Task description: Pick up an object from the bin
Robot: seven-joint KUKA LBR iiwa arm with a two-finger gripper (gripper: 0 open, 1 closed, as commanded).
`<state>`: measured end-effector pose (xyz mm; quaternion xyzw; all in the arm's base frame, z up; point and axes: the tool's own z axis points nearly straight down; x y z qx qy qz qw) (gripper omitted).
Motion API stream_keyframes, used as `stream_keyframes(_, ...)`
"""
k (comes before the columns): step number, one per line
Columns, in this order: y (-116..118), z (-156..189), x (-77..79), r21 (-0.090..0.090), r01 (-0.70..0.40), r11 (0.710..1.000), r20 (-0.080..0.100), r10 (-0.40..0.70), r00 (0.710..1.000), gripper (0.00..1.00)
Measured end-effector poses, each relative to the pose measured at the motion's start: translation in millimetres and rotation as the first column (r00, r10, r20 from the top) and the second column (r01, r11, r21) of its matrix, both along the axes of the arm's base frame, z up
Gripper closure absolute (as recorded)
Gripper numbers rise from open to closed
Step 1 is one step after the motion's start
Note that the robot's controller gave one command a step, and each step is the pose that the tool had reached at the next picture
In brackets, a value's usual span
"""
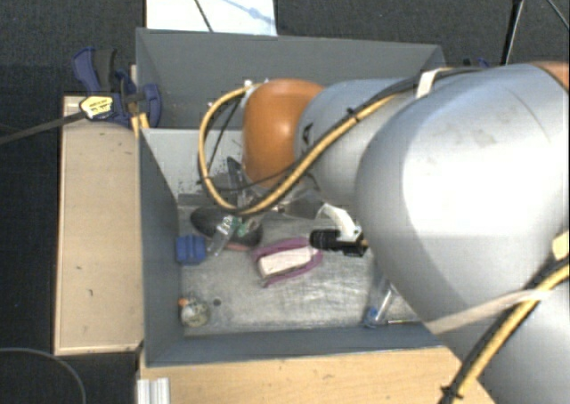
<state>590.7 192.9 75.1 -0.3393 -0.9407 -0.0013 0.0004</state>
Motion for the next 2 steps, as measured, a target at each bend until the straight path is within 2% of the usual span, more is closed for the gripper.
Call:
stream_keyframes(1,0.3,1.5,-0.1,-0.002,-0.002,1.0,-0.003,0.002,1.0,0.0)
stream_keyframes(2,-1.1,2.7,1.0,-0.004,-0.001,1.0,0.0,0.001,1.0,1.0)
